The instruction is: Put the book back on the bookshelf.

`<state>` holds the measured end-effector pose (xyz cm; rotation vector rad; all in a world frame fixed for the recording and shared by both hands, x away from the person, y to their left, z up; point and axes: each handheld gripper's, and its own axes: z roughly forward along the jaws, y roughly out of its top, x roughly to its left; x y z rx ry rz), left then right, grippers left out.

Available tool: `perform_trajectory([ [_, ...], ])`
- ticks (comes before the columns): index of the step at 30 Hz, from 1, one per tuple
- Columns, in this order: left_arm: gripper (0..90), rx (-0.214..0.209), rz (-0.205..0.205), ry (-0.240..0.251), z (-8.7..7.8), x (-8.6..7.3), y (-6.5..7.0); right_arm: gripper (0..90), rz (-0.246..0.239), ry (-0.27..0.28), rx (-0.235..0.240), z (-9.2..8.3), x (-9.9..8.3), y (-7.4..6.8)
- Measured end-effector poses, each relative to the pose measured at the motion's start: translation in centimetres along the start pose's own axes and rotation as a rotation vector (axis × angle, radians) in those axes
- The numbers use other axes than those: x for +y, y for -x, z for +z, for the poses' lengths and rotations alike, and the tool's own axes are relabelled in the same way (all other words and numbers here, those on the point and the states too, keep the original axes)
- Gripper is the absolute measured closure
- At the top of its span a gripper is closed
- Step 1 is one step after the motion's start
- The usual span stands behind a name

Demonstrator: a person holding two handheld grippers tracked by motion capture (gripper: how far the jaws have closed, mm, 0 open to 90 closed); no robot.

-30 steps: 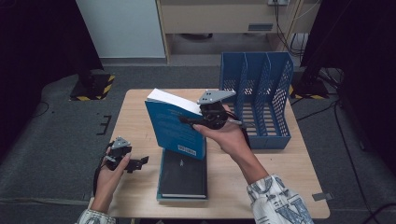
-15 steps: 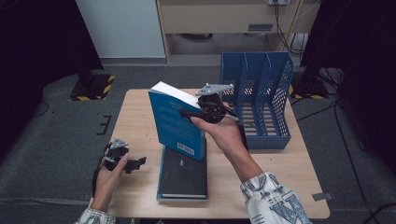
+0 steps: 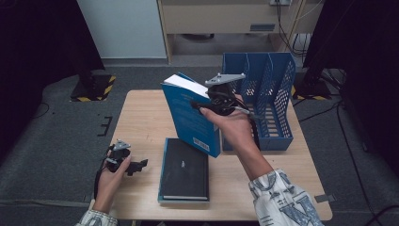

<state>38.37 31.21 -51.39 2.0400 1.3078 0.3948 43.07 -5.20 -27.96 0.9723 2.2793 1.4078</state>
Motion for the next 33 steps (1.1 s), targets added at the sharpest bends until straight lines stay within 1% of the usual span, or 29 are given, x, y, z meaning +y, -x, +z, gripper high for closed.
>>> perform_trajectory([
  [2,6.3,0.001,0.005,-0.005,0.0,0.0,0.0,61.2,0.000,0.000,-0.008,-0.3,0.0,0.2],
  [4,6.4,0.006,0.005,-0.010,0.1,0.0,0.1,61.2,0.000,0.000,-0.034,-1.4,0.1,0.6],
  [7,6.3,0.012,0.005,-0.013,0.2,-0.1,0.1,61.2,0.004,-0.001,-0.042,-1.8,0.1,0.9],
  [8,6.3,0.017,0.004,-0.015,0.2,-0.1,0.1,61.2,0.012,-0.004,-0.052,-2.3,0.0,1.3],
  [9,6.3,0.017,0.004,-0.015,0.2,-0.1,0.1,61.2,0.012,-0.004,-0.052,-2.3,0.0,1.3],
  [10,6.3,0.022,0.007,-0.013,0.3,-0.2,0.1,61.1,0.019,-0.006,-0.061,-2.8,0.0,1.5],
  [11,6.3,0.029,0.025,-0.009,0.5,-0.2,0.1,61.2,0.019,-0.006,-0.068,-3.0,0.0,1.6],
  [13,6.2,0.037,0.028,-0.015,0.7,-0.3,0.2,61.2,0.026,-0.005,-0.076,-3.4,0.0,1.7],
  [16,5.8,0.035,0.030,-0.016,0.8,-0.4,0.2,61.2,0.032,-0.004,-0.093,-4.3,0.2,2.0],
  [21,5.7,0.051,0.041,-0.024,1.1,-0.6,0.2,61.2,0.040,0.007,-0.115,-5.5,0.3,2.6],
  [27,5.8,0.059,0.035,-0.029,1.1,-0.7,0.1,61.1,0.058,0.013,-0.135,-6.6,0.1,3.4],
  [28,5.8,0.058,0.030,-0.029,1.2,-0.8,0.0,61.1,0.074,0.013,-0.143,-7.2,0.1,3.8],
  [29,5.8,0.058,0.029,-0.031,1.2,-0.8,0.0,61.2,0.080,0.013,-0.147,-7.4,0.1,3.9],
  [30,5.3,0.058,0.029,-0.031,1.2,-0.8,0.0,61.2,0.080,0.013,-0.147,-7.4,0.1,3.9],
  [31,5.2,0.062,0.032,-0.030,1.2,-0.8,0.0,61.2,0.089,0.021,-0.158,-8.1,0.1,4.4],
  [33,5.2,0.065,0.037,-0.031,1.3,-0.8,0.1,61.2,0.092,0.025,-0.172,-8.6,0.1,4.7],
])
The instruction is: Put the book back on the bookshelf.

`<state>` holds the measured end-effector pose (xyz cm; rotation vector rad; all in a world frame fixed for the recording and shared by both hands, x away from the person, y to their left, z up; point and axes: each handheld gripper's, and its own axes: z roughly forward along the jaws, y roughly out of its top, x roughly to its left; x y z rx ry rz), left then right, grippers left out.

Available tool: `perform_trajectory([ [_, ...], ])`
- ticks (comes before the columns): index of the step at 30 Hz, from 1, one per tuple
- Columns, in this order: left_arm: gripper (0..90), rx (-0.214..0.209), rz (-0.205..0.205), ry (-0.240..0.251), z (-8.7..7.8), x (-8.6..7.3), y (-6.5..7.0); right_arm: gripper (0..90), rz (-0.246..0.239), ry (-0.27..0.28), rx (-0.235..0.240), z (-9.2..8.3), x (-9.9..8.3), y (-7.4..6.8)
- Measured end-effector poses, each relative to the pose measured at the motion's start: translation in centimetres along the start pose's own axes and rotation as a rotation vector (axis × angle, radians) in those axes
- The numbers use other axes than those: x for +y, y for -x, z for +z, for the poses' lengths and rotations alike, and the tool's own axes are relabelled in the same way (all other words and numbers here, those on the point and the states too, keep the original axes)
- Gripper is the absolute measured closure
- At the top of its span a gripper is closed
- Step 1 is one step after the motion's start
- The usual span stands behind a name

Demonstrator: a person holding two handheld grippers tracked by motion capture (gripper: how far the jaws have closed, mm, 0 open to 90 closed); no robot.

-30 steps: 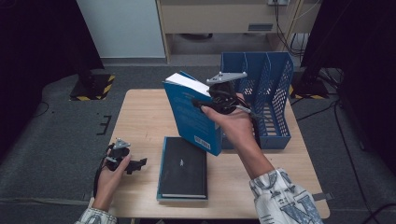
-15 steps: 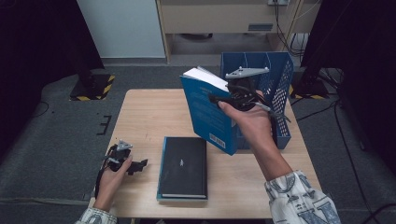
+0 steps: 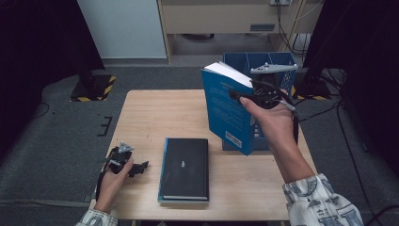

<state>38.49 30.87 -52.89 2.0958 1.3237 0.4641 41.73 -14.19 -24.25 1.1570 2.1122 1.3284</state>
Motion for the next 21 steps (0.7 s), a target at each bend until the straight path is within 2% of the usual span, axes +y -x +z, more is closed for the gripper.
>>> perform_trajectory([
  [9,3.3,0.022,0.023,0.007,0.1,-0.2,0.4,61.2,0.037,0.001,-0.050,-1.0,-0.1,2.3],
  [10,3.2,0.023,0.022,0.012,0.2,-0.3,0.4,61.1,0.050,0.004,-0.059,-1.1,-0.1,3.0],
  [17,2.6,0.022,0.023,0.021,0.2,-0.4,0.4,61.1,0.078,0.009,-0.093,-1.0,0.1,4.6],
  [18,2.4,0.022,0.023,0.021,0.2,-0.4,0.4,61.1,0.093,0.018,-0.111,-0.9,0.2,5.3],
  [21,2.0,0.021,0.024,0.022,0.2,-0.4,0.4,61.1,0.108,0.018,-0.121,-0.8,0.3,5.7],
])
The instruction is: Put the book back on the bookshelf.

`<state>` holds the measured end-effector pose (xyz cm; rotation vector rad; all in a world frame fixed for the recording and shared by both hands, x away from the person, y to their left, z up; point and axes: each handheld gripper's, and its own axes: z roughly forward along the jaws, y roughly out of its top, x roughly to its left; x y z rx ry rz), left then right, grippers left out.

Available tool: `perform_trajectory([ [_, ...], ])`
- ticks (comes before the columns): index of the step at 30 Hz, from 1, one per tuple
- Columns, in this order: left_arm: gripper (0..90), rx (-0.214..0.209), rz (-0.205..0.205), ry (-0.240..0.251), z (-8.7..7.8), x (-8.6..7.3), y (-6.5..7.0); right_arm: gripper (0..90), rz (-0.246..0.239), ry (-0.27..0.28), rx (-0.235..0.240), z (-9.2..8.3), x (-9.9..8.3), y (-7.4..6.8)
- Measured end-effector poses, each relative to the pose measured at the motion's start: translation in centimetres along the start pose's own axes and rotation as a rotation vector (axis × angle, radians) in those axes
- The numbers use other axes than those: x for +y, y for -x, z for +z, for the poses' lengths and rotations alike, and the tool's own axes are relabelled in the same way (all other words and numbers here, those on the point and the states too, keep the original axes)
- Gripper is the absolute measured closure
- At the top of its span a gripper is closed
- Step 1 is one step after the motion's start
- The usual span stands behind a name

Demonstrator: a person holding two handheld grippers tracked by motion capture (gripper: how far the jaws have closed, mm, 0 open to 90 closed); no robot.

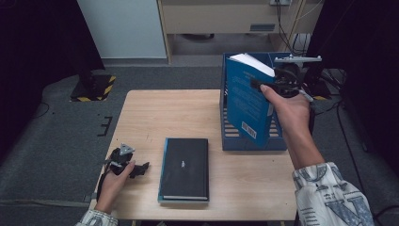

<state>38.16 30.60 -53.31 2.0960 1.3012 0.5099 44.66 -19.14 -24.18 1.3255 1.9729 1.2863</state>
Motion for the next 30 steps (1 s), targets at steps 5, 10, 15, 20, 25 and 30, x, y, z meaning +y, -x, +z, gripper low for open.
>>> perform_trajectory([
  [5,1.9,-0.001,0.001,0.001,0.0,0.0,0.0,61.1,0.041,0.001,-0.040,1.4,0.3,1.1],
  [10,1.6,-0.003,0.002,0.001,0.0,0.0,0.0,61.1,0.067,0.015,-0.068,2.7,0.5,1.6],
  [15,1.6,-0.002,0.001,0.002,0.1,0.0,-0.1,61.1,0.077,0.027,-0.101,3.7,0.6,1.5],
  [20,1.9,-0.004,-0.001,0.003,0.0,0.0,-0.1,61.0,0.091,0.027,-0.116,4.7,0.8,1.4],
  [25,2.0,-0.002,-0.003,0.001,0.1,0.0,-0.1,61.0,0.104,0.031,-0.128,5.7,0.9,1.3],
  [30,2.1,-0.003,-0.003,0.001,0.1,0.1,-0.2,61.0,0.114,0.040,-0.145,6.4,1.1,0.8],
])
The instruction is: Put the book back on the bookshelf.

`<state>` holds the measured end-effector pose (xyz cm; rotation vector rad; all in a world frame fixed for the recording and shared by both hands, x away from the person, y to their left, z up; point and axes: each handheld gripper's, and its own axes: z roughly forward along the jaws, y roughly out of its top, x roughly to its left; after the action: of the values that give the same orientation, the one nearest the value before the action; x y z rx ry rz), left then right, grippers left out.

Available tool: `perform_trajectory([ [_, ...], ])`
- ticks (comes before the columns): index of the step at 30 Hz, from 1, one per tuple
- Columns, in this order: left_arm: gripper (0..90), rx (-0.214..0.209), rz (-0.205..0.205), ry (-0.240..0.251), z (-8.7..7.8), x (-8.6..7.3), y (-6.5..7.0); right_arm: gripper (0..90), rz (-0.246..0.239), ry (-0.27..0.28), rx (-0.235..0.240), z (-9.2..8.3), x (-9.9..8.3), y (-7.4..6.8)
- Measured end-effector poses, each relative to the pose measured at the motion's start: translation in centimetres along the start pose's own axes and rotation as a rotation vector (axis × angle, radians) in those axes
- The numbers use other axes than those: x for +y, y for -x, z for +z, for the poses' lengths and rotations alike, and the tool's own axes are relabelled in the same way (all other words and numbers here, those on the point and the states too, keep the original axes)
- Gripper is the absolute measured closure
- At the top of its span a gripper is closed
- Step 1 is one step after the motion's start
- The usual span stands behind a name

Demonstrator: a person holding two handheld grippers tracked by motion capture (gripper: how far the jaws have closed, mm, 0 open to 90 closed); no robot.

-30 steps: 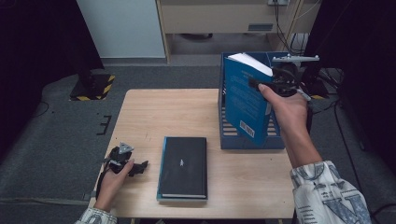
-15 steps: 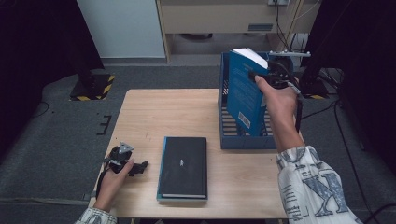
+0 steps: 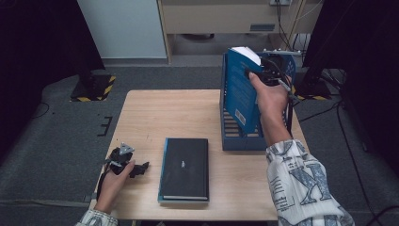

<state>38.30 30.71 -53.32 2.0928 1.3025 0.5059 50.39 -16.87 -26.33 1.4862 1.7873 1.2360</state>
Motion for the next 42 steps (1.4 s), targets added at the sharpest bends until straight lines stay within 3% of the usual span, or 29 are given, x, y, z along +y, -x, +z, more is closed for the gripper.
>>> perform_trajectory([
  [4,2.0,0.000,0.000,0.000,0.0,0.0,0.0,61.1,0.015,0.002,-0.001,0.5,0.1,-0.4],
  [12,1.9,0.001,0.001,0.001,0.0,0.0,0.0,61.0,-0.001,0.011,-0.037,1.7,0.0,-1.0],
  [27,1.8,0.001,0.001,0.004,0.1,0.1,0.0,61.0,0.036,0.045,-0.080,3.9,-1.4,-1.2],
  [34,1.8,0.001,0.001,0.004,0.1,0.1,-0.1,61.0,0.022,0.027,-0.082,4.9,-2.2,-1.3],
  [42,1.7,0.001,0.003,0.003,0.1,0.1,-0.1,61.0,0.040,0.008,-0.086,6.0,-3.6,-1.1],
])
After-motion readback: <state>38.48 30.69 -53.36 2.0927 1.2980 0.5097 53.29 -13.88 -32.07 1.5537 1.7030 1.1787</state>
